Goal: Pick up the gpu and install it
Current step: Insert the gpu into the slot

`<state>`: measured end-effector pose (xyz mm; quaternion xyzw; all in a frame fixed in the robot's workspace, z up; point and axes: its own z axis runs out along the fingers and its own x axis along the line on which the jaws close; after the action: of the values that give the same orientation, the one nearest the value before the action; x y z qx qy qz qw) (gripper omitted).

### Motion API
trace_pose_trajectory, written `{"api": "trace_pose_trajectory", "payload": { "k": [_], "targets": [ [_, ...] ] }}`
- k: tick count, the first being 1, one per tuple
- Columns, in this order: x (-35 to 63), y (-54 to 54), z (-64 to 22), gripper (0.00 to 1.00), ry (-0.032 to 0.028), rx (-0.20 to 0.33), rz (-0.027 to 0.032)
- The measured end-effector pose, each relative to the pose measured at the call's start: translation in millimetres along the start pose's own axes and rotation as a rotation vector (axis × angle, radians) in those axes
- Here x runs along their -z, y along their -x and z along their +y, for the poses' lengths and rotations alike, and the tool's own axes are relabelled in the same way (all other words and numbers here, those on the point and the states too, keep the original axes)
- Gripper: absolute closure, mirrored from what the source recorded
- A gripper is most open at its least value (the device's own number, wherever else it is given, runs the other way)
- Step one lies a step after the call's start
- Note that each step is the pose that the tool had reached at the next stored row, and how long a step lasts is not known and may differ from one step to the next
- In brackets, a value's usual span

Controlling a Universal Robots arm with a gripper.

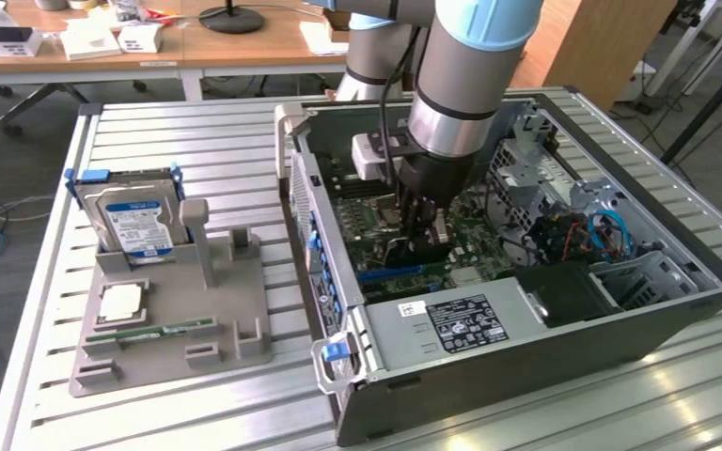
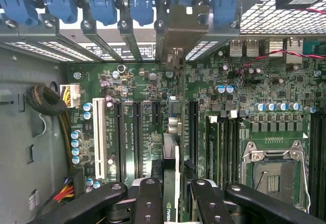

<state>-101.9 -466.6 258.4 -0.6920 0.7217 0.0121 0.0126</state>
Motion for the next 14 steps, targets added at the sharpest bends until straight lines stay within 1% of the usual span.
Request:
{"api": "trace_pose_trajectory", "payload": {
  "k": [6, 14],
  "targets": [
    [0.1, -0.5, -0.1, 0.74, 0.0001, 0.001, -0.0005],
    [-0.3, -0.5, -0.7, 0.74, 0.0008, 0.02, -0.0006]
  ]
}}
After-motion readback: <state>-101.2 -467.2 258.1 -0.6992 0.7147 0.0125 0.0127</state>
